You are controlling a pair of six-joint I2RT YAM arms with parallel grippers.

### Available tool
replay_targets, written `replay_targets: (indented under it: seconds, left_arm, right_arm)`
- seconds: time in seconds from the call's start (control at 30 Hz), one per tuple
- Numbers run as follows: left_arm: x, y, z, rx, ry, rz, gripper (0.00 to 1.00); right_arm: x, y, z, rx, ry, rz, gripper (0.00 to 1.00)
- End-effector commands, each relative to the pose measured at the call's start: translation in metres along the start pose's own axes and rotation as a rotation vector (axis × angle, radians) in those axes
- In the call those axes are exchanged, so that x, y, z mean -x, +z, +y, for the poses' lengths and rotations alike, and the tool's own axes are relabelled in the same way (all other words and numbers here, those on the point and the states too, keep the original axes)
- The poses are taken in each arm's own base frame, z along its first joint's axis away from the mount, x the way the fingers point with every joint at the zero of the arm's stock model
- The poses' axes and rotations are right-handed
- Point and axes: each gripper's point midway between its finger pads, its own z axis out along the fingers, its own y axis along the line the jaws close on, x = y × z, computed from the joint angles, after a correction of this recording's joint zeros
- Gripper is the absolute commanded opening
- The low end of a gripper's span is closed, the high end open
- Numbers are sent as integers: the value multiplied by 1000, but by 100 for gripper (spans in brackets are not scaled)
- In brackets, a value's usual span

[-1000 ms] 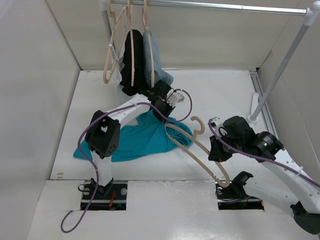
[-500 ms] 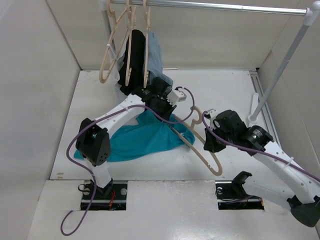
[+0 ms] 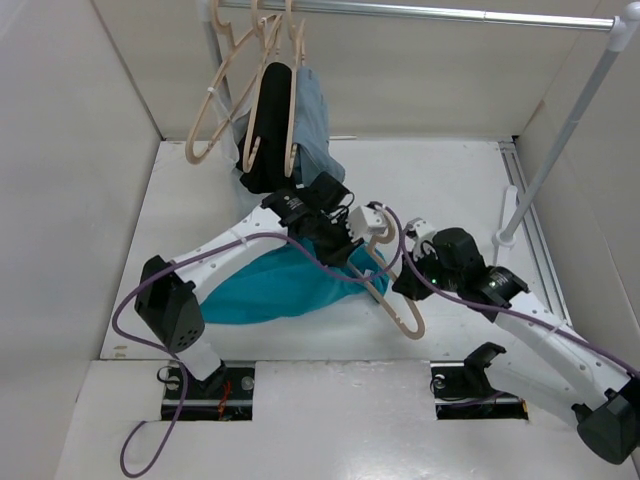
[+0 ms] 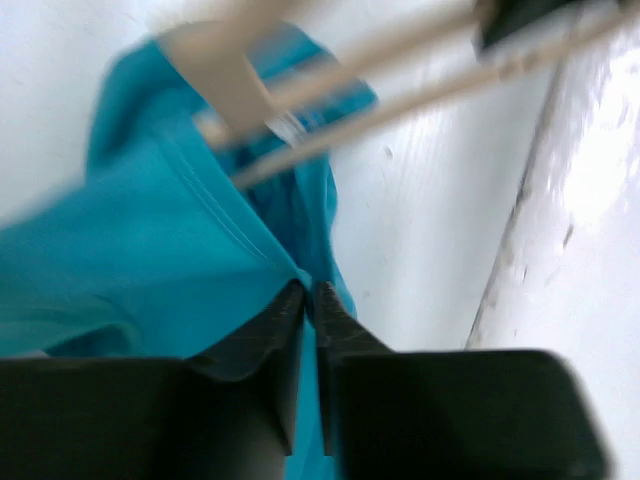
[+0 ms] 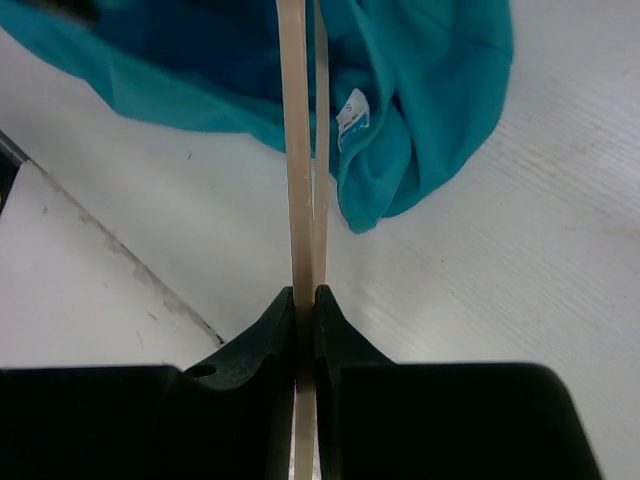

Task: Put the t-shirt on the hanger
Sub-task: Place tshirt on hanger

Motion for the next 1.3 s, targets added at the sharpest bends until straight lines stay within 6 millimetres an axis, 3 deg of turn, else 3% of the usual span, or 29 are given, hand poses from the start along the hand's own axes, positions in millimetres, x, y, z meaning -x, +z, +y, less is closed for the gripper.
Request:
replay_targets:
  seconds: [0.0,0.1,0.2,0.3,0.37,0.43,0.47,0.5,0.53,0.57,0.6,0.7,0.83,0.97,1.07,1.13,1.2,1.27]
  left_arm:
    - [-22,-24,-29,-76,135,20,9]
    - [-44,-28,-37,-106,227,45,26]
    - [-46,-35,-41,-90,298,24,48]
    - [-35,-37,-20,22,342,5,50]
    - [-7,-49,2,175,334,-76,46]
    - [16,-59,10,244,370,-167,47]
    - [24,-63,12,268,405,-207,57]
    - [44,-71,9,295,476,-296,62]
    - [49,-73,11,319,540,-316,67]
    - [46,-65,13,314,565,-318,73]
    - [57,-69,15,346,607,-360,80]
    - [57,-49,27,353,681,-333,84]
    - [66,-28,45,373,670,-308,99]
    - [70,-22,50,373,760,-286,99]
    - [60,-2,59,354,863,-219,99]
    - [73,-3,69,388,859,-205,99]
    - [62,11,78,333,816,-153,89]
    - [61,13,82,303,820,-134,69]
  right_arm:
    - [43,-14,-1,19,-69,-206,0]
    - [37,-12,-15,-25,-81,-214,0]
    - [32,-7,-19,-30,-129,-210,0]
    - [24,-1,-23,-46,-155,-187,0]
    - [26,-7,-25,-71,-175,-208,0]
    - [27,-12,-25,-81,-186,-224,0]
    - [29,-19,-24,-87,-190,-245,0]
    - [26,-20,-25,-87,-191,-248,0]
    - [24,-20,-25,-86,-192,-253,0]
    - [27,-24,-23,-84,-196,-273,0]
    - [22,-22,-22,-78,-199,-261,0]
    - [22,-23,-16,-48,-220,-264,0]
    - [20,-21,-14,-42,-233,-252,0]
    - [22,-22,-10,-19,-258,-257,0]
    - [22,-22,-8,-11,-269,-256,0]
    - [25,-24,-6,-2,-281,-263,0]
    - [29,-26,-2,5,-299,-272,0]
    - [32,-28,-1,6,-302,-281,0]
